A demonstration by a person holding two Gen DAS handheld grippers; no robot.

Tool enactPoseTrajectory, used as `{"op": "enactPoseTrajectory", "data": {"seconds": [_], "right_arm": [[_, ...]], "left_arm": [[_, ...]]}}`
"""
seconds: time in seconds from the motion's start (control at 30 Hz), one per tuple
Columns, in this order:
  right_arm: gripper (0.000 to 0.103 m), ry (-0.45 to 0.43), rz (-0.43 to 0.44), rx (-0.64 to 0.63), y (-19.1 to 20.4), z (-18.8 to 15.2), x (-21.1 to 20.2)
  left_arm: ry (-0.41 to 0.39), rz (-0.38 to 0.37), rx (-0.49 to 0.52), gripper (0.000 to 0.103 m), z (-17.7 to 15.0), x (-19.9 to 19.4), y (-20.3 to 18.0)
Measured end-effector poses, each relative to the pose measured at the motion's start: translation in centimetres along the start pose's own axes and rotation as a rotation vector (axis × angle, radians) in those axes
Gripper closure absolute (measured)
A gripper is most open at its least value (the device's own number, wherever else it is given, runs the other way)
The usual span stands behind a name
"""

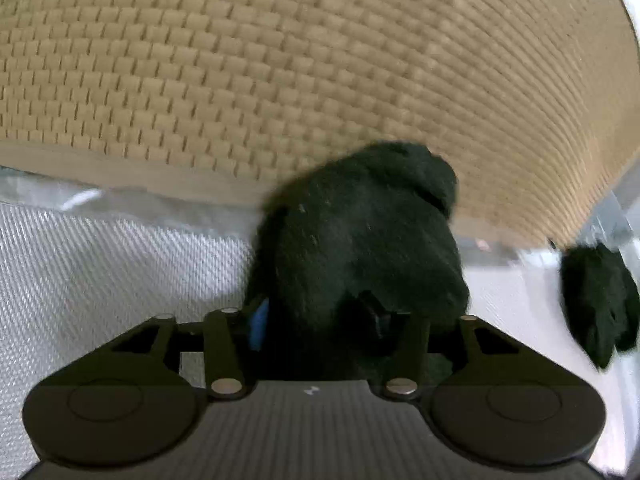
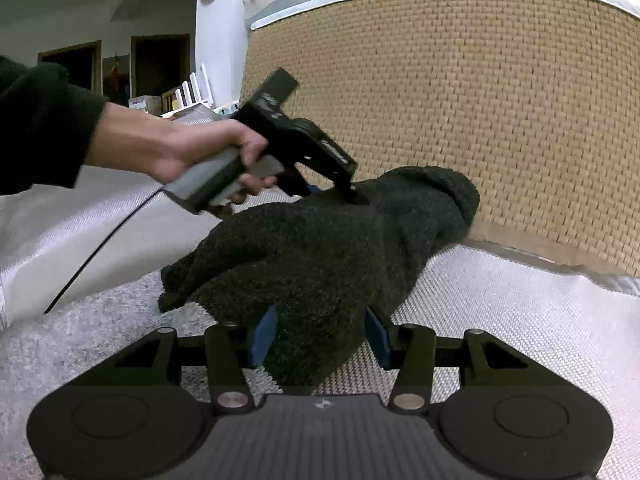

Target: Fold clothes

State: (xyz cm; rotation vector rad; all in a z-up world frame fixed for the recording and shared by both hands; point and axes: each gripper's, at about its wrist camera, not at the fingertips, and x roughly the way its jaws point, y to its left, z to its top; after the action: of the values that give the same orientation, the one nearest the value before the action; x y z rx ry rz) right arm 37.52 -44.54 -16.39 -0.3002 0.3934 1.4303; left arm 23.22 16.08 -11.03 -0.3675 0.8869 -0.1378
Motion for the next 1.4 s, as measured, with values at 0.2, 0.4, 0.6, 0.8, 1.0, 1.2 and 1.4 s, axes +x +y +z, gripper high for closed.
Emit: {"op": "enactPoseTrajectory", "data": {"seconds": [0.2,0.4,0.6,0.8,1.0,1.2,1.4], "right_arm": [[0.05,0.006,-0.015,0.007,0.5,-0.3,-0.6],[0.05,0.015,-0.03,-0.019,1.2,-0.8,-1.1],[0.05,0.033,-0.04,-0.047,1.8,-1.0,-1.9],[0.05,0.039,-0.023,-0.065,2.2,-0.5,-2.7],[0.05,0.061,-0.004,-0.083,3.5,-1.1,-2.2],[0.05,0.079,0.006,-0.037,2.7,-1.4,-2.3],[0.05,0.046,0.021,0.01,2.2,-0.8,-3.4]], "left_arm": [[0.109,-0.108,0.039,0.04,-3.4,-3.5,0.7],[0.126,-0.176,0.002,0.035,-6.5,-5.5,1.0],[0.108,-0.097,0.07,0.075,-7.2,-6.2,-0.5],[-0.047,-0.036,0.11,0.079,-6.1,-11.2,-1.3],[0.032,0.041,0.038,0.063,-6.6,-10.3,0.8],[0.075,-0.013,0.031,0.043,-7.5,-10.5,0.5],[0.107,-0.121,0.066,0.032,-9.3,-11.7,0.5]]}}
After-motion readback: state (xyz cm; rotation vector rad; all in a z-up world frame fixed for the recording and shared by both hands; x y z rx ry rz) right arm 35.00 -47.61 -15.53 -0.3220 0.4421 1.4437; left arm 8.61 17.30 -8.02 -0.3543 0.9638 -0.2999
